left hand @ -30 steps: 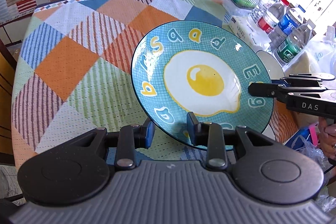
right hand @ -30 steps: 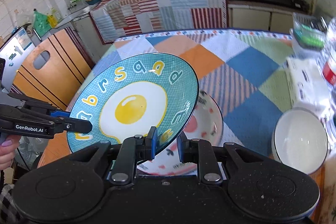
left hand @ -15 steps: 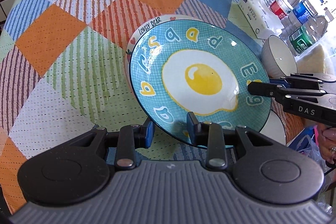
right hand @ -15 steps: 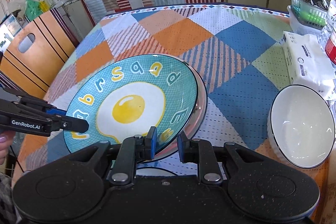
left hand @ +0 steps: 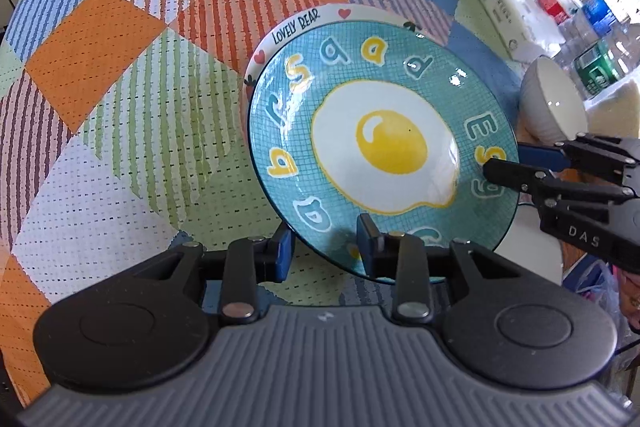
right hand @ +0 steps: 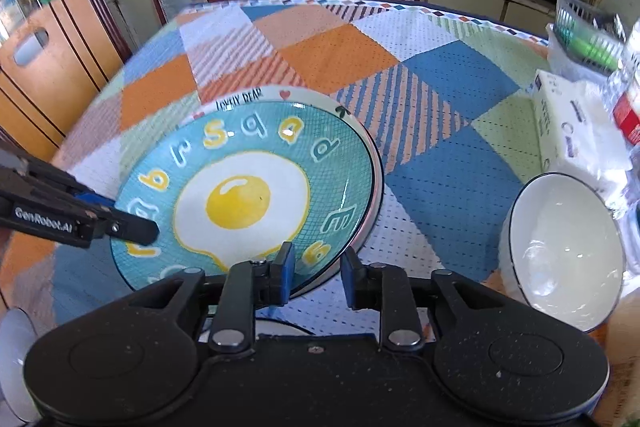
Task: Organize plates and bowls
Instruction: 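Lower the egg plate onto the bunny plate and open both tools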
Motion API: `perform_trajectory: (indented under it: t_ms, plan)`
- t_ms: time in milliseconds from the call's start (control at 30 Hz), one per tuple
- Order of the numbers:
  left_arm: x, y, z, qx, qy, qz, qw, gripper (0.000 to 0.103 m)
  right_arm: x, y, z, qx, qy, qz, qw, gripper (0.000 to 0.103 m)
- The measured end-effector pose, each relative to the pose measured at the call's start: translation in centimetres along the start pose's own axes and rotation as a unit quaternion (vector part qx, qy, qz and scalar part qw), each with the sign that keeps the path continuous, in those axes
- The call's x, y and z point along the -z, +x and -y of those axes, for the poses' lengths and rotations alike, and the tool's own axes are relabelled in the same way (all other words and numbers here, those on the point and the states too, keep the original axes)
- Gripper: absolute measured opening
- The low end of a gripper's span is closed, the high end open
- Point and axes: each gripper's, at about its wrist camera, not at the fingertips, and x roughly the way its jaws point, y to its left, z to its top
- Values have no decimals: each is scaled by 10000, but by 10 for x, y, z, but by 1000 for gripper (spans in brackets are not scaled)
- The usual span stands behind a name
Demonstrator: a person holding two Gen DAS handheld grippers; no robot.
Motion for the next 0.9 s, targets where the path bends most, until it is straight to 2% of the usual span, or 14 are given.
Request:
perform_trajectory:
  t_ms: [100, 233, 333, 467, 767, 833, 900]
  plan:
    - [-2, 2, 2, -168, -32, 58, 9998, 32, 0, -1, -13, 327, -420, 97, 9985, 35]
    - [-1, -2, 7, -225, -18, 59, 9997, 31, -5, -3, -30, 299, -756, 350, 9961, 34]
    - [5, -16, 13, -221, 22, 194, 9996, 31, -8, -5, -45, 496, -921, 414, 9936, 34]
    - [20, -40, 22, -251, 114, 322, 9991, 31, -7, -26, -51, 305, -775, 568, 9949, 34]
    - [53, -106, 38, -483, 340, 568, 9966, 34, 6, -94, -63, 194, -413, 754, 9961, 40]
    - [60, -121, 41, -509, 299, 585, 9965, 42, 9, -109, -67, 117, -448, 747, 9961, 40]
    - [65, -134, 45, -584, 350, 599, 9959, 43, 13, -123, -73, 125, -519, 791, 9954, 41]
